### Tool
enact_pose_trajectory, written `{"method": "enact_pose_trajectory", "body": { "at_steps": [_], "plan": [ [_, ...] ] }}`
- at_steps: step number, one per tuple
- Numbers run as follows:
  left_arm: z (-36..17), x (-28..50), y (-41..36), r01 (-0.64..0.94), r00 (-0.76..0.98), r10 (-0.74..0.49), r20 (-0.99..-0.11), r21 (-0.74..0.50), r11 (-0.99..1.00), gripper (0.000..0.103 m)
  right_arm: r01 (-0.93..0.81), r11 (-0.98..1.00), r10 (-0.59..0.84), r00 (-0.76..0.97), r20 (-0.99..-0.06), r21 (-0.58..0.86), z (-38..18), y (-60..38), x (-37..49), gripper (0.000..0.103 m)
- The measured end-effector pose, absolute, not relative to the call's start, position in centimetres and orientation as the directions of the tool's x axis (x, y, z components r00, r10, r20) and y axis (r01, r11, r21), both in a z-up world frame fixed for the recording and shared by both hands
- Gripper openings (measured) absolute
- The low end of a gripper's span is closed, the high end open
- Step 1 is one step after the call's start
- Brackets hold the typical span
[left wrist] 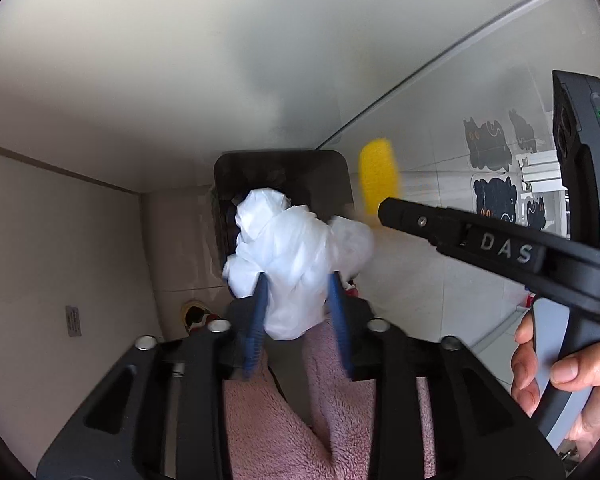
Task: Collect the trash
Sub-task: 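Open both tools over the black bin to drop the bag and net, then raise both tools back up to the counter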
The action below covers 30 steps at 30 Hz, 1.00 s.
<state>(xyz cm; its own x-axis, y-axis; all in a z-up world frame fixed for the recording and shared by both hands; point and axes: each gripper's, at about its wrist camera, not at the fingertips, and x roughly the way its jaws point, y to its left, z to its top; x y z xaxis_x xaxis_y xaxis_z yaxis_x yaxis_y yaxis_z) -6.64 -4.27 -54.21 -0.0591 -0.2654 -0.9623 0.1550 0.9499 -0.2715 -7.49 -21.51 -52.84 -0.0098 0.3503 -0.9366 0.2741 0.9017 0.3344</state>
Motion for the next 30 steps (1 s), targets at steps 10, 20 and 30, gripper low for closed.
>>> {"method": "enact_pose_trajectory", "body": {
  "at_steps": [10,20,30],
  "plan": [
    [-52.1,-6.5,-3.4,0.158,-0.026,-0.270,-0.962,-0.271,0.950,0.076,0.263,0.907,0.338,0.010,-0.941,0.328,-51.7,-21.5,-6.6,0.074],
    [-43.7,-7.4,-2.0,0.179,0.078,-0.285,-0.955,-0.268,0.947,0.095,0.160,0.948,0.259,0.107,-0.960,0.274,-42.7,-21.8,-7.6,0.099],
    [-32.1,-7.9,0.1,0.200,0.232,-0.303,-0.925,-0.259,0.945,0.095,0.062,0.970,0.209,0.276,-0.938,0.235,-29.6,-22.4,-8.0,0.099]
  ]
}}
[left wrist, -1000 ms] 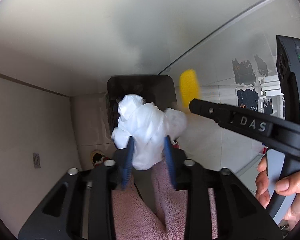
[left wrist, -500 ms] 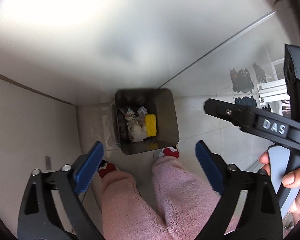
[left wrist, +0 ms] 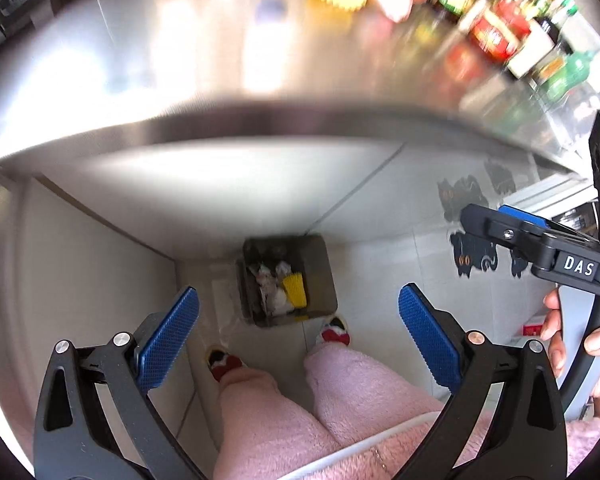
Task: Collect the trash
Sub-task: 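Raise both tools back up to the counter, then grasp the clear plastic wrap with the left tool while the right tool grasps the Mentos pack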
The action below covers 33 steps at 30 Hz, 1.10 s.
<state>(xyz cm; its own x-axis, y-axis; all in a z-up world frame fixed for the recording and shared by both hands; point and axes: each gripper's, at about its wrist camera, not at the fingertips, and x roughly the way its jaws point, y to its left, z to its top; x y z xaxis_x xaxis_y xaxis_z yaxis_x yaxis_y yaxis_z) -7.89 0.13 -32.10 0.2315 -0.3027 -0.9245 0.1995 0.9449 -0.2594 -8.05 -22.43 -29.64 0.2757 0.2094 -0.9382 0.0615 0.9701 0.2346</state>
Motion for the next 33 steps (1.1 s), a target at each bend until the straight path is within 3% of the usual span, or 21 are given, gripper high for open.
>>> {"method": "enact_pose_trajectory", "body": {
  "at_steps": [10,24,30,33],
  "plan": [
    [-22.5,-3.6,2.0,0.189,0.411,-0.274,-0.869,-0.212,0.959,0.095,-0.004,0.980,0.177,0.468,-0.866,0.198,-19.8,-22.5,-4.1,0.099],
    [-20.2,9.5,3.8,0.156,0.502,-0.208,-0.839,-0.148,0.977,0.094,-0.018,0.997,0.073,0.543,-0.837,0.075,-18.1,-23.5,7.8,0.099],
    [-22.1,14.6,3.2,0.147,0.494,-0.180,-0.851,-0.123,0.981,0.078,0.001,0.998,0.046,0.521,-0.852,0.055,-20.2,-23.9,12.2,0.099],
    [-23.3,16.7,3.1,0.129,0.491,-0.153,-0.858,-0.102,0.986,0.068,0.005,0.998,0.048,0.507,-0.861,0.058,-21.2,-23.8,13.5,0.091]
  ]
}}
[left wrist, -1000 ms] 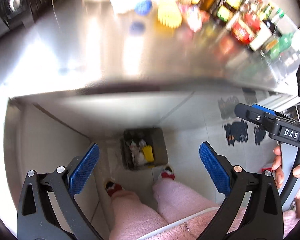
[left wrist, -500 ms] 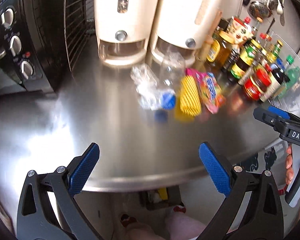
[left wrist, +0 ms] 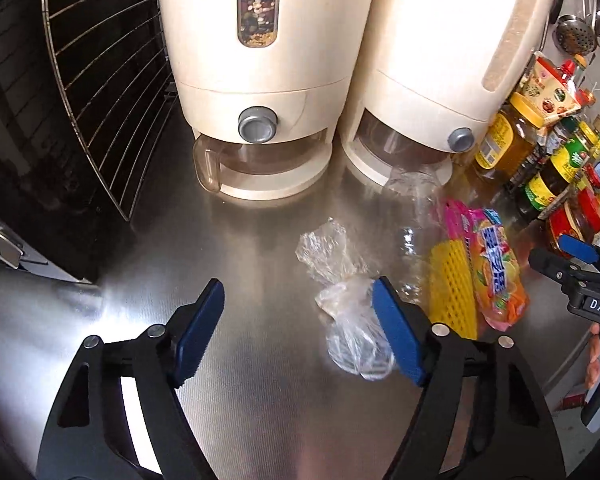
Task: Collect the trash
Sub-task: 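Grasp the clear plastic wrap with the left tool while the right tool grasps the Mentos pack, then lift the wrap and Mentos pack off the counter and lower toward the bin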
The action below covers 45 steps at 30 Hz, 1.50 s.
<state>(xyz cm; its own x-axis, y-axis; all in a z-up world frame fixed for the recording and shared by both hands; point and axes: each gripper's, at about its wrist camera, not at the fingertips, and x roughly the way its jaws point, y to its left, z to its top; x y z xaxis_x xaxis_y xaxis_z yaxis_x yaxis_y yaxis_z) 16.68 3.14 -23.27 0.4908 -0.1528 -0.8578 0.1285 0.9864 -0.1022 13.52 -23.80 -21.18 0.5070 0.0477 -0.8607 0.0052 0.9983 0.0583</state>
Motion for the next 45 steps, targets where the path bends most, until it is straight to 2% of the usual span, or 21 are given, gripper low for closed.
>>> {"method": "enact_pose_trajectory", "body": {
  "at_steps": [1,7,8,10,11,12,13,14,16,18,30,45],
  "plan": [
    [-23.7,17.3,3.1,0.126,0.483,-0.153,-0.862,-0.105,0.986,0.067,0.002,0.998,0.053,0.499,-0.865,0.062,-21.5,-23.8,13.9,0.085],
    [-25.9,20.2,2.5,0.127,0.436,-0.175,-0.883,-0.132,0.983,0.066,-0.011,0.996,0.086,0.456,-0.886,0.091,-23.0,-23.4,15.4,0.064],
    [-26.3,20.5,2.2,0.130,0.425,-0.177,-0.888,-0.134,0.982,0.061,-0.012,0.996,0.088,0.448,-0.890,0.092,-23.3,-23.3,15.5,0.062],
    [-27.2,21.0,1.8,0.138,0.392,-0.190,-0.900,-0.147,0.979,0.052,-0.018,0.996,0.087,0.424,-0.902,0.088,-23.9,-23.1,15.7,0.050],
    [-27.5,20.9,1.6,0.144,0.382,-0.197,-0.903,-0.152,0.978,0.044,-0.023,0.996,0.088,0.409,-0.908,0.086,-24.2,-22.9,15.7,0.046],
    [-27.7,20.8,1.3,0.153,0.374,-0.202,-0.905,-0.154,0.976,0.038,-0.030,0.996,0.090,0.395,-0.914,0.085,-24.6,-22.7,15.7,0.036],
    [-27.9,20.7,1.2,0.159,0.367,-0.206,-0.907,-0.158,0.975,0.024,-0.042,0.996,0.093,0.385,-0.918,0.083,-24.9,-22.5,15.6,0.025],
    [-28.0,20.6,1.0,0.163,0.361,-0.212,-0.908,-0.162,0.973,0.014,-0.053,0.995,0.094,0.378,-0.921,0.080,-25.1,-22.3,15.5,0.020],
    [-27.9,20.2,0.7,0.175,0.363,-0.211,-0.907,-0.156,0.972,0.007,-0.071,0.995,0.094,0.368,-0.925,0.073,-25.3,-21.9,15.2,0.008],
    [-27.4,19.7,0.6,0.183,0.373,-0.209,-0.904,-0.149,0.972,0.003,-0.075,0.994,0.103,0.367,-0.925,0.081,-25.3,-21.8,14.9,0.003],
    [-21.4,14.9,2.2,0.164,0.491,-0.176,-0.853,-0.108,0.981,0.002,-0.089,0.995,0.087,0.487,-0.869,0.050,-20.1,-21.9,11.3,0.002],
    [-15.8,3.1,1.4,0.214,0.550,-0.197,-0.811,-0.091,0.973,0.002,-0.127,0.991,0.102,0.543,-0.833,0.038,-15.1,-22.1,0.7,0.002]
  ]
}}
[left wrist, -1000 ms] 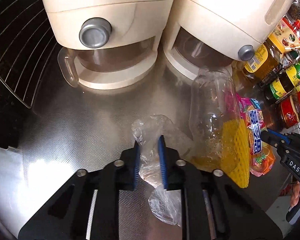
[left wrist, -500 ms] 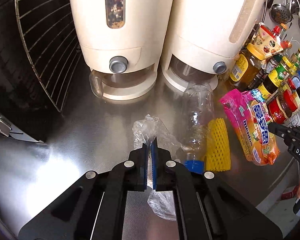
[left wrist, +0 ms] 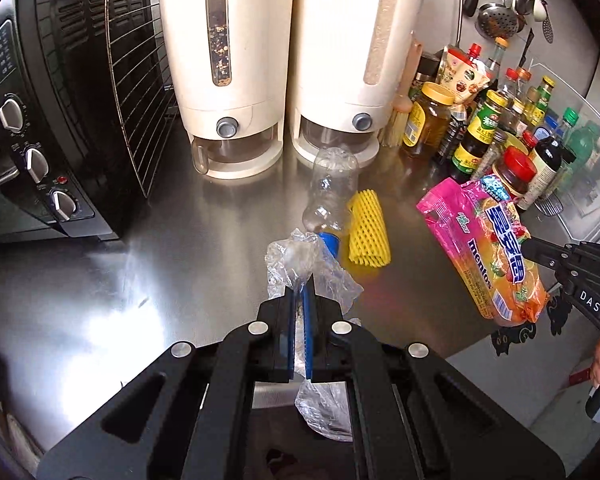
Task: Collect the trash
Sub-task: 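Lift the wrap and Mentos pack off the counter and lower toward the bin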
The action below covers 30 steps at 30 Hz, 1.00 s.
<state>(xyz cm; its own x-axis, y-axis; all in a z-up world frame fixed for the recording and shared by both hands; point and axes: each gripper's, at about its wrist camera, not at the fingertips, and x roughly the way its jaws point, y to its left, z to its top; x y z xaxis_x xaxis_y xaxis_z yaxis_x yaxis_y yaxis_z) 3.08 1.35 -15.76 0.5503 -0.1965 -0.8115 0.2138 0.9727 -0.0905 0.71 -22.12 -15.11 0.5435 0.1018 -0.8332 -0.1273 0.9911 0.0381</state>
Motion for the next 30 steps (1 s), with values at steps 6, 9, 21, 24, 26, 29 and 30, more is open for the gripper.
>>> {"method": "enact_pose_trajectory", "body": {
  "at_steps": [6,9,21,24,26,29,30],
  "plan": [
    [-15.4,-2.0,1.0,0.228,0.556,-0.207,-0.805,-0.092,0.969,0.002,-0.155,0.986,0.134,0.538,-0.832,0.058,-14.5,-22.3,-4.2,0.002],
    [-15.7,-4.1,0.9,0.230,0.546,-0.216,-0.810,-0.103,0.968,0.002,-0.162,0.985,0.139,0.524,-0.840,0.061,-14.8,-22.5,-6.2,0.002],
    [-23.5,-11.2,-0.8,0.244,0.384,-0.226,-0.895,-0.138,0.960,0.002,-0.155,0.983,0.151,0.362,-0.920,0.101,-21.0,-22.1,-13.2,0.002],
    [-26.6,-12.1,-1.3,0.241,0.329,-0.216,-0.919,-0.140,0.961,0.002,-0.152,0.985,0.122,0.319,-0.940,0.076,-23.4,-21.7,-13.8,0.002],
    [-28.5,-12.3,-1.6,0.241,0.299,-0.210,-0.931,-0.139,0.961,0.002,-0.142,0.987,0.119,0.290,-0.950,0.080,-25.1,-21.6,-13.9,0.002],
    [-31.2,-12.4,-2.3,0.243,0.268,-0.198,-0.943,-0.133,0.961,0.002,-0.136,0.989,0.092,0.259,-0.962,0.058,-28.0,-21.1,-13.9,0.002],
    [-32.2,-12.3,-2.5,0.242,0.253,-0.200,-0.947,-0.138,0.960,0.002,-0.132,0.990,0.084,0.249,-0.965,0.052,-28.9,-21.0,-13.8,0.002]
  ]
}}
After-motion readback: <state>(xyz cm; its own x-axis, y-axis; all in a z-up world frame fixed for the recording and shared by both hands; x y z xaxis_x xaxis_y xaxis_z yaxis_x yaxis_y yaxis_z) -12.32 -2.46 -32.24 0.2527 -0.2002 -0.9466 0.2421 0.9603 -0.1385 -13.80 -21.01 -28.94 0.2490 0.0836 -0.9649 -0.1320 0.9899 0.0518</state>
